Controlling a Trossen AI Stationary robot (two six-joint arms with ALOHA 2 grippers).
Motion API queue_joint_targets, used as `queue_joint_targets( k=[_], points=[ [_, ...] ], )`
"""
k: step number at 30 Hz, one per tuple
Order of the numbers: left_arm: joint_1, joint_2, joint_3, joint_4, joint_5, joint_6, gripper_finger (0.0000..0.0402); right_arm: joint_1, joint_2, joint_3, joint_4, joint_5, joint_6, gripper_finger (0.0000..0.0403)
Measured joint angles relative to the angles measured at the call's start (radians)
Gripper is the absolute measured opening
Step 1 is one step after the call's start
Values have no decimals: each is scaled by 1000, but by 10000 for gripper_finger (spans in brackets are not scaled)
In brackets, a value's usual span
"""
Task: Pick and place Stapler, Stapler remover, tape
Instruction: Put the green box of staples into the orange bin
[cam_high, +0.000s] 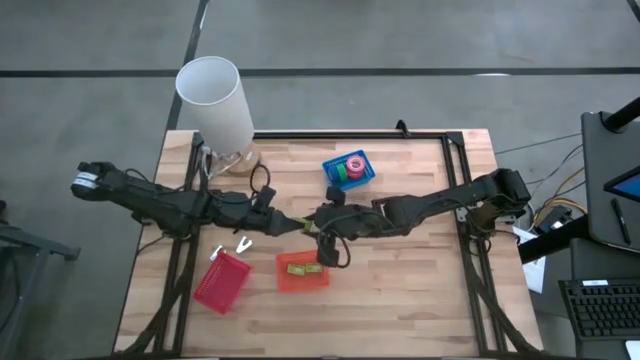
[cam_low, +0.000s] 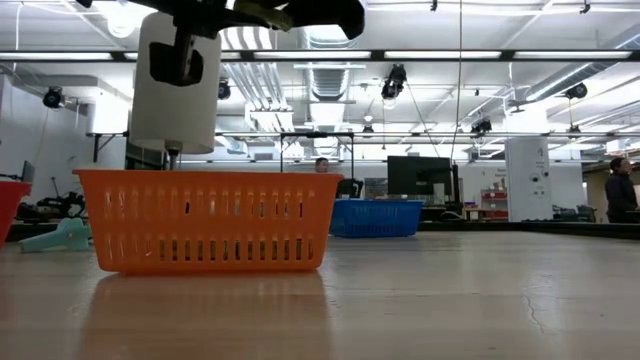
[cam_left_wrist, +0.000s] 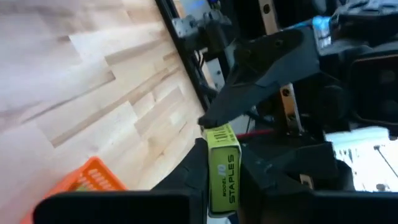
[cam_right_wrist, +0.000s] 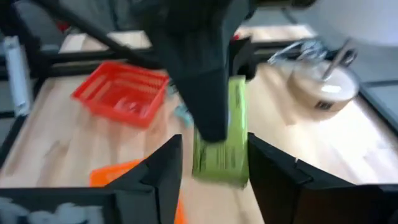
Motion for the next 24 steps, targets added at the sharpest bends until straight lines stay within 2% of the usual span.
queue_joint_targets(
  k=[7, 10, 14, 18, 24],
  points=[
    [-5, 3, 0, -98, 74, -1, 73, 49, -23, 0, -160, -16, 73, 216],
    [-15, 8, -1, -177, 94, -16, 70, 56, -28, 0, -201, -16, 86, 234],
    [-33, 22, -4, -193, 97, -36, 53, 63, -32, -1, -216, -12, 85, 252],
    [-42, 49, -19, -188, 123, -58, 49, 64, -33, -1, -242, -11, 87, 260],
    [-70, 134, -31, -173, 212, -159, 72, 62, -35, -6, -295, 43, 85, 253]
  ],
)
